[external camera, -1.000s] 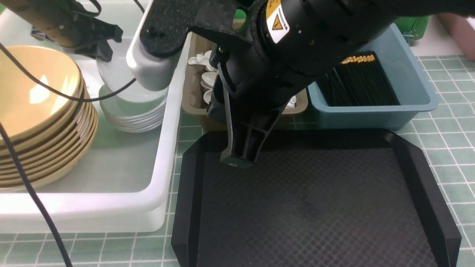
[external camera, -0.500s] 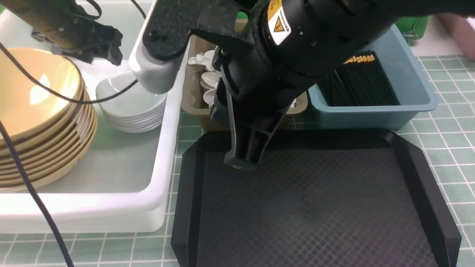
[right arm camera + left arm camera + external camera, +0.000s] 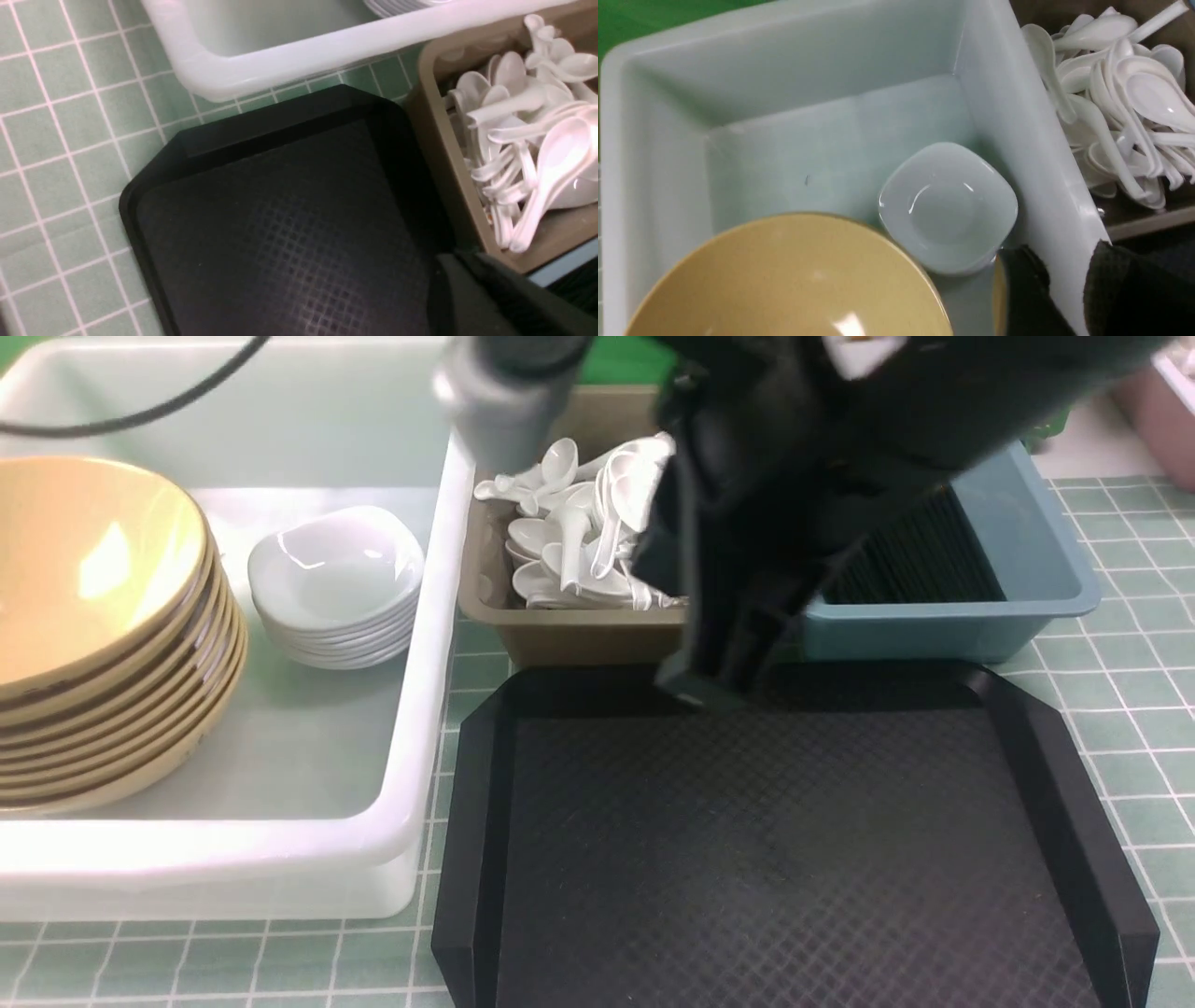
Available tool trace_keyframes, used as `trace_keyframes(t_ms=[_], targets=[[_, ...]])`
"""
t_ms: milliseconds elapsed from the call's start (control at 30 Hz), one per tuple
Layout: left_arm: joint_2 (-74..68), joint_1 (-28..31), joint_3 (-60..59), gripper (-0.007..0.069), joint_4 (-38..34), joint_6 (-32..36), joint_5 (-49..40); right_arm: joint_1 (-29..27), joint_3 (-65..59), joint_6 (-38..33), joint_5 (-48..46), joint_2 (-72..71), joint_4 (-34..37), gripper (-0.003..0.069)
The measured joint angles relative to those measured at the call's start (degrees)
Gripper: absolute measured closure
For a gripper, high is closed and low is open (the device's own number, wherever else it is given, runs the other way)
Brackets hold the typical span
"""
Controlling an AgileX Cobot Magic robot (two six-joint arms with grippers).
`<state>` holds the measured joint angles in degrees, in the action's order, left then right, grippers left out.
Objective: On blue table put chopsticks spoon bowls plates into blue grey white boxes.
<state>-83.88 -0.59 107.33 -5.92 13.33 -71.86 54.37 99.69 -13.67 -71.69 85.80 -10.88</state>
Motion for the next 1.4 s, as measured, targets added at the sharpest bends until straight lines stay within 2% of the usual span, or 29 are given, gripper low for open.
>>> trace_keyframes(t_ms=[100,167,200,300,400,433,500,533,600,733,900,1000,1167,1400], targets=[[8.4,-0.1,-10.0,0.0592,1.3,-0.1,-0.2,0.0,-5.4,1.5,0.1,-4.0,0.0,0.0604],[12.3,-0.1,-13.9,0.0610,2.0,-0.1,-0.1,0.0,-8.2,1.7,0.6,-6.0,0.1,0.0603],[18.8,-0.1,-21.4,0.0623,2.9,-0.6,2.0,0.0,-12.0,1.9,2.4,-8.7,0.1,0.0602],[26.6,-0.1,-29.7,0.0623,3.4,-1.5,7.1,0.0,-16.8,2.7,5.7,-12.6,0.1,0.0600],[40.9,-0.1,-44.7,0.0623,4.0,-3.3,14.5,0.0,-25.8,3.4,12.9,-19.8,0.1,0.0597],[41.7,-0.1,-44.7,0.0623,4.0,-3.4,14.7,0.0,-26.3,3.4,13.9,-20.7,0.1,0.0597],[51.8,-0.1,-55.1,0.0623,4.4,-3.9,16.6,0.0,-32.2,3.4,21.0,-26.7,0.1,0.0596],[52.4,-0.1,-55.8,0.0623,4.5,-3.9,16.7,0.0,-33.8,3.4,21.7,-27.8,0.1,0.0595],[60.3,-0.1,-63.5,0.0623,4.7,-3.9,17.0,0.0,-39.6,3.4,30.2,-34.9,0.2,0.0594],[72.6,-0.1,-71.7,0.0623,4.9,-3.8,17.7,0.0,-49.7,3.4,42.9,-47.5,1.0,0.0592],[80.5,-0.1,-75.8,0.0623,4.9,-3.8,19.3,0.0,-57.7,3.4,51.6,-58.5,1.0,0.0589],[81.6,-0.1,-76.3,0.0623,4.9,-3.8,19.4,0.0,-59.6,3.5,52.7,-60.2,1.0,0.0587],[81.8,-0.1,-76.3,0.0623,4.8,-3.8,19.4,0.0,-60.0,3.6,52.0,-60.3,1.0,0.0580],[81.8,-0.1,-76.3,0.0623,4.8,-3.8,19.4,0.0,-60.0,3.6,46.0,-60.3,1.0,0.0572]])
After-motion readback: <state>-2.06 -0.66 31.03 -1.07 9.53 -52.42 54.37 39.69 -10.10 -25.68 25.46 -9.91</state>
